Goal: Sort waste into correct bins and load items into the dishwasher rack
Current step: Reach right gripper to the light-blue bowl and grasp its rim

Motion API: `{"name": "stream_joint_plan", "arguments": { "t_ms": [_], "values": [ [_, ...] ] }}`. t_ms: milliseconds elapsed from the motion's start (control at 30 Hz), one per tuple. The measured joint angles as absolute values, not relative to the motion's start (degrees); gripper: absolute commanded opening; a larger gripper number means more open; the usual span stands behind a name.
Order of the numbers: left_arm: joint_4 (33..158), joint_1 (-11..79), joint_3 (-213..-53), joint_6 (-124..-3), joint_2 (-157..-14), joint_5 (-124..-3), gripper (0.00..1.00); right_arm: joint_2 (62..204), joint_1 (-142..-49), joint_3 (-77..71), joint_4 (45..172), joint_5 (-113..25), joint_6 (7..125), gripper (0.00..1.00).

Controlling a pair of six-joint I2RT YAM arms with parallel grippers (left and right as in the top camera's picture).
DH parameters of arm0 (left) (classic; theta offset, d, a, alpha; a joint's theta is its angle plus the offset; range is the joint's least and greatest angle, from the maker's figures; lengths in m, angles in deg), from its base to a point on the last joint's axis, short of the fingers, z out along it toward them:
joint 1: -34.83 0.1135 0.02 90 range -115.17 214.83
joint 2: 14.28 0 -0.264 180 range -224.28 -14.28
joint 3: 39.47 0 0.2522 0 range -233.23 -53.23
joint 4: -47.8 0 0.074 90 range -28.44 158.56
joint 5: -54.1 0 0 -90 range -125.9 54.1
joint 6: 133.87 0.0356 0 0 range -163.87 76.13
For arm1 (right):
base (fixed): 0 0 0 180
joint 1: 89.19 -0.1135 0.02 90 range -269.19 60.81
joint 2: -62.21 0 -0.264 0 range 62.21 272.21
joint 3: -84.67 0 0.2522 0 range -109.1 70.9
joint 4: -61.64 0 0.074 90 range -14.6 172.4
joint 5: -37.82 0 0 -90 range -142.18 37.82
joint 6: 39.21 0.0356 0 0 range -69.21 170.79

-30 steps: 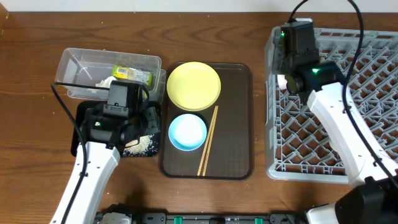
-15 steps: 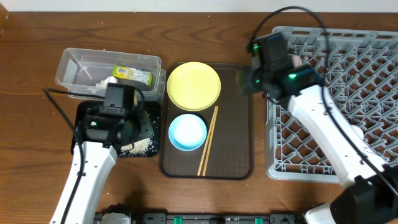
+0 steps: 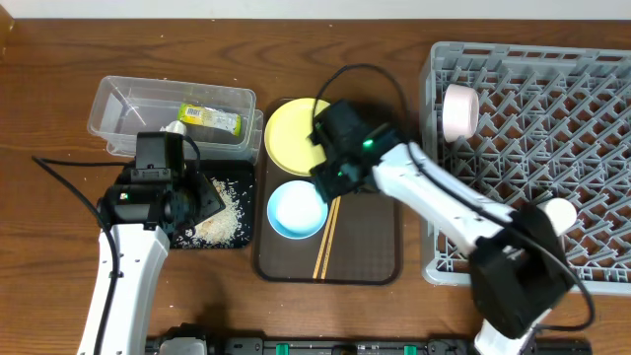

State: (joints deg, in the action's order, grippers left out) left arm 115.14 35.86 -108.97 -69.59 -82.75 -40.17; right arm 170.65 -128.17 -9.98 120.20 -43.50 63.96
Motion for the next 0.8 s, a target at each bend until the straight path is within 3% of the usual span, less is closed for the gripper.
{"name": "stream_joint_plan", "arguments": {
  "t_ms": [267,367,533,800],
  "values": [
    [115.16,35.86,-108.97,-69.59,-82.75,-40.17,0.59,175.31,-130.93,-9.93,120.16,-43.56,65.82,0.36],
    [115.18,35.86,-108.97,-69.61,-82.75,-40.17,0.59,176.90,-130.91,-9.91,120.20,-43.87,66.69,0.18],
    [115.25,35.86,-108.97,-69.59,-82.75,-40.17,0.59,177.67,-130.91,-9.87,119.50,-44.11,67.52,0.01],
    [115.29,35.86,-108.97,-69.59,-82.75,-40.17,0.59,176.71,-128.85,-9.87,119.39,-45.99,67.96,0.01]
  ]
}}
